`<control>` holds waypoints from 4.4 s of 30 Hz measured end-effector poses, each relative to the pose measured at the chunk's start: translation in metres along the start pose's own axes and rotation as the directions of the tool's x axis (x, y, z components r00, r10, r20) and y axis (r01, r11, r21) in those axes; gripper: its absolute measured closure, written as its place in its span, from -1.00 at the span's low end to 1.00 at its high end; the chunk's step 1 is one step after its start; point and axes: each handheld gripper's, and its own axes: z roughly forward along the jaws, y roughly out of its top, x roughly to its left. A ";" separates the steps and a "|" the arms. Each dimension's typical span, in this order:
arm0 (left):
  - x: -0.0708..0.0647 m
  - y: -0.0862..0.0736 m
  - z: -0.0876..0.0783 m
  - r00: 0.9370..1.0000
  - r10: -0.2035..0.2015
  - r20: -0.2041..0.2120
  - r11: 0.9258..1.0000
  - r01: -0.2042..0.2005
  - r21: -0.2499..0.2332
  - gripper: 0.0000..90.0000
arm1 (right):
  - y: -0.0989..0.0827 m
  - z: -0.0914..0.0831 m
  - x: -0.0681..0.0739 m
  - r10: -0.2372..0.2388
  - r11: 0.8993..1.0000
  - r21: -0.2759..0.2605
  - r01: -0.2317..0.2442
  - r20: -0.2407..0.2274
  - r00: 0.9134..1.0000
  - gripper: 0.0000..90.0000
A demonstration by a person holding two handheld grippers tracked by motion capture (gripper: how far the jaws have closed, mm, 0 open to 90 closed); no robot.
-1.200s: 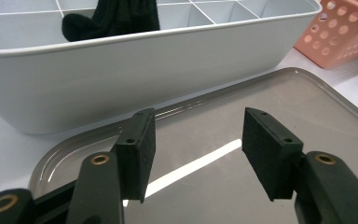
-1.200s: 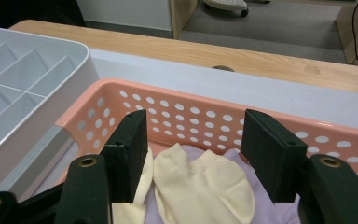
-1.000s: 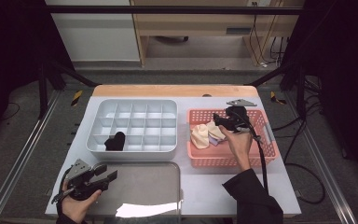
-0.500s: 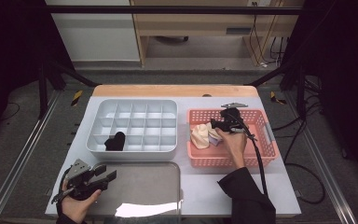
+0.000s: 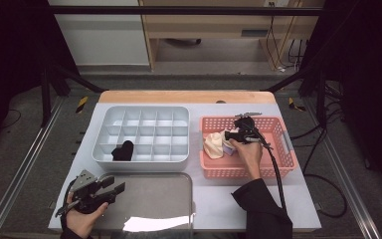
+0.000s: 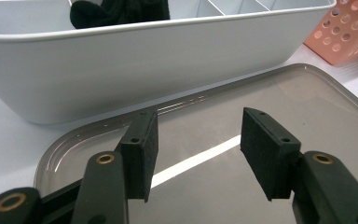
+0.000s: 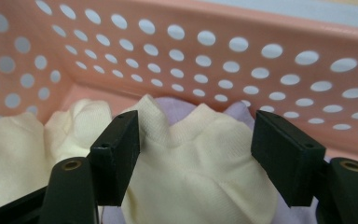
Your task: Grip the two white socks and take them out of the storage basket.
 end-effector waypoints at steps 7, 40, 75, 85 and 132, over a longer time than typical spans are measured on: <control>0.000 0.000 0.000 1.000 -0.001 0.004 1.000 0.001 0.002 0.02 | -0.002 0.004 0.000 0.016 0.997 0.074 -0.014 -0.015 1.000 0.07; 0.000 -0.002 0.002 1.000 -0.008 0.009 1.000 0.007 0.019 0.04 | 0.008 -0.096 0.007 -0.041 0.981 -0.192 0.021 -0.099 0.994 0.73; -0.001 0.000 -0.003 0.999 -0.008 -0.039 1.000 0.007 -0.016 -0.06 | -0.094 -0.177 0.059 -0.200 0.952 -0.290 0.093 -0.364 0.910 0.72; -0.001 -0.001 -0.004 0.999 -0.026 -0.033 0.999 0.024 -0.042 -0.09 | -0.131 -0.145 0.061 -0.161 0.979 -0.176 0.099 -0.376 0.912 0.71; -0.002 -0.001 -0.002 1.000 -0.011 -0.016 1.000 0.011 -0.010 -0.15 | -0.099 -0.151 0.063 -0.155 0.956 -0.285 0.076 -0.264 0.952 -0.14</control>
